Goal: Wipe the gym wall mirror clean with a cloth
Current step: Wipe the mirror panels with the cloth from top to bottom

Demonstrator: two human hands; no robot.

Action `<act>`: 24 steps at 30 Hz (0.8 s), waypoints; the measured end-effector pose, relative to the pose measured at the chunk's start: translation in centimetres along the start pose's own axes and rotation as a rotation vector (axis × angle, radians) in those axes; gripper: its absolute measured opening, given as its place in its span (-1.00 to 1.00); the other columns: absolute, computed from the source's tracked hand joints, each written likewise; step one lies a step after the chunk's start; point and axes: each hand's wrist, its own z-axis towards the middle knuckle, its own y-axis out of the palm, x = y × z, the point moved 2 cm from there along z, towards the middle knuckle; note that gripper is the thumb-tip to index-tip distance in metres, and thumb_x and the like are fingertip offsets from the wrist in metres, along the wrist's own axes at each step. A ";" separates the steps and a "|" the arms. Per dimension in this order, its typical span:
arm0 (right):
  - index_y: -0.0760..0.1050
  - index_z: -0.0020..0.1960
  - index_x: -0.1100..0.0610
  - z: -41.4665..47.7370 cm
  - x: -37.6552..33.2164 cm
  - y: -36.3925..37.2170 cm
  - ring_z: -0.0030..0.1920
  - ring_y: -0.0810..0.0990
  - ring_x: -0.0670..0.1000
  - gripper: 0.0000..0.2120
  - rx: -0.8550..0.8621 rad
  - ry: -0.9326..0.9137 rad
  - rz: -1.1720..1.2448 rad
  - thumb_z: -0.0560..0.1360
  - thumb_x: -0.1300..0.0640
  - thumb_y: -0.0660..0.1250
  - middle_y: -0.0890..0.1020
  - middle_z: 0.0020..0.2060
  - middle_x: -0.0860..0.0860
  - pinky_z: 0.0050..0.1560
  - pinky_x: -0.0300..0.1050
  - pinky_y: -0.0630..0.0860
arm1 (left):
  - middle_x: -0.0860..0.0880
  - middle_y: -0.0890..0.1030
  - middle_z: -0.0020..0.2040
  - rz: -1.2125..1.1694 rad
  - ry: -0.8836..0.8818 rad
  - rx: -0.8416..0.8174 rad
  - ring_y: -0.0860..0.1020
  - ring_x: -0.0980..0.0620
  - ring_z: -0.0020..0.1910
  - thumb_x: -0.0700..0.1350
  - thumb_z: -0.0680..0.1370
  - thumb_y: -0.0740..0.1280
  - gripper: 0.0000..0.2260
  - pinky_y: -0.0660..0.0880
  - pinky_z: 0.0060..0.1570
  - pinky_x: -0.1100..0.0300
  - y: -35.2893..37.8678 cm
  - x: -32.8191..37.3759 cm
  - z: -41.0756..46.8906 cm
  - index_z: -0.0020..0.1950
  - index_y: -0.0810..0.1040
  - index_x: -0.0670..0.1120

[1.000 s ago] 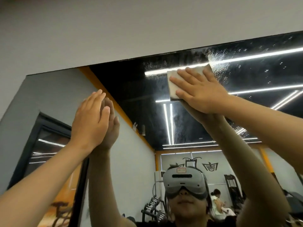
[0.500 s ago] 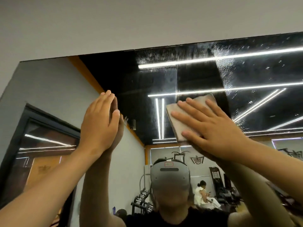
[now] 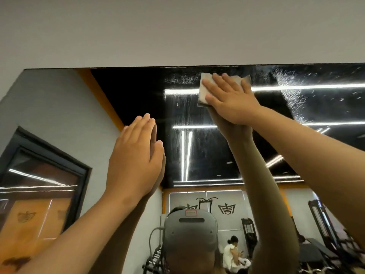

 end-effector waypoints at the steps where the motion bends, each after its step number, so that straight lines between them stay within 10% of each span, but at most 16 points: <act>1: -0.18 0.59 -0.23 -0.9 -0.5 0.2 0.59 -0.23 -0.05 -0.51 -0.005 -0.032 -0.011 0.69 -0.17 -0.15 -0.16 0.61 -0.10 0.53 0.21 -0.31 | 0.07 0.18 0.59 -0.005 0.000 0.002 0.06 0.17 0.56 0.11 0.59 -0.02 -0.44 -0.08 0.48 0.23 -0.1 -0.1 0.0 0.59 0.20 -0.01; 15: -0.05 0.60 -0.23 -16.8 -6.6 4.3 0.60 -0.15 -0.07 -0.48 -0.050 -0.352 0.001 0.66 -0.26 -0.16 0.01 0.61 -0.11 0.52 0.15 -0.17 | 0.02 0.20 0.59 0.053 0.165 -0.064 0.00 0.15 0.58 0.12 0.59 -0.09 -0.42 -0.20 0.53 0.25 -3.3 -1.3 -0.6 0.59 0.19 -0.05; 24: -0.26 0.54 -0.30 -4.9 -7.1 1.8 0.56 -0.30 -0.13 -0.47 0.023 -0.043 0.019 0.60 -0.29 -0.25 -0.19 0.59 -0.18 0.54 0.10 -0.31 | 0.06 0.18 0.57 0.042 0.118 -0.081 -0.08 0.26 0.56 0.11 0.64 -0.03 -0.48 -0.22 0.52 0.30 -5.6 -8.4 -3.8 0.59 0.14 -0.01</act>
